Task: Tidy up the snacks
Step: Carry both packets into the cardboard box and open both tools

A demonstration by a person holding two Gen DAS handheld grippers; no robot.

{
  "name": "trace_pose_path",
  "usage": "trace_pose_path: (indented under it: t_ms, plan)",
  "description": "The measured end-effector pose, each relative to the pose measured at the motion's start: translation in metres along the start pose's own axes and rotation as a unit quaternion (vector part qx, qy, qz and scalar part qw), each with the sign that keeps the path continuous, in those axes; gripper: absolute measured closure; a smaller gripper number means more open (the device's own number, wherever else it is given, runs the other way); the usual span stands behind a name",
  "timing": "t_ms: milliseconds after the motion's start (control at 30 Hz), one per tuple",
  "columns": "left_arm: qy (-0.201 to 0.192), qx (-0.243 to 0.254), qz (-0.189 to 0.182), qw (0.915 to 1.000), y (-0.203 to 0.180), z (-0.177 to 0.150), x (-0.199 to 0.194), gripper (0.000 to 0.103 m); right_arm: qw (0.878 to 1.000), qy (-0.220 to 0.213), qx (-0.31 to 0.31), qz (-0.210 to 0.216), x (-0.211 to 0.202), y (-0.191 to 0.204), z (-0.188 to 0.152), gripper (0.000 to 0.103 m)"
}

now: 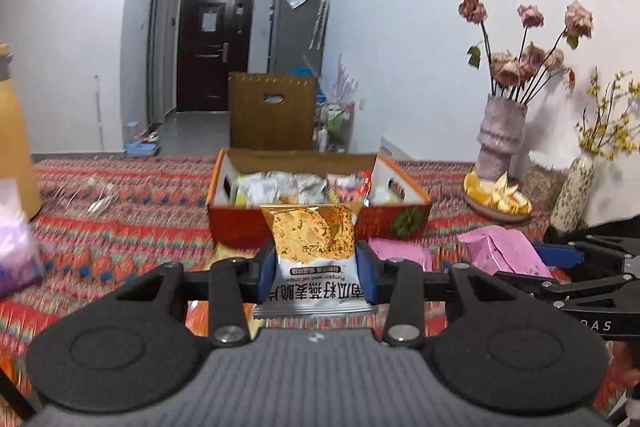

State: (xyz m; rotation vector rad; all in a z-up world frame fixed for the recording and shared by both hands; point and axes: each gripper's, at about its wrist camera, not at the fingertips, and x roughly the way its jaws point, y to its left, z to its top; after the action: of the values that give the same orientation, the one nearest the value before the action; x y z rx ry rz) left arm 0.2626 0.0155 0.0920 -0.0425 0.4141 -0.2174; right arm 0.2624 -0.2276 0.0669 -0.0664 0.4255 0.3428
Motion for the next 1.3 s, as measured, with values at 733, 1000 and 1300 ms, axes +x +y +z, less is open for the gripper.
trace_pose_path:
  t_ms: [733,1000,1300]
  plan:
    - [0.165,-0.014,0.022,0.986,0.078,0.126,0.358,0.061,0.99,0.135,-0.034,0.0,0.365,-0.035,0.137,0.042]
    - [0.167,-0.011,0.024,0.9857,0.094,0.11,0.377,0.016,0.989,0.147,-0.028,0.02,0.38,-0.033,0.13,0.016]
    - [0.135,0.001,0.035,0.9902,0.089,0.129,0.318,0.009,0.994,0.105,-0.041,-0.012,0.324,-0.059,0.139,0.016]
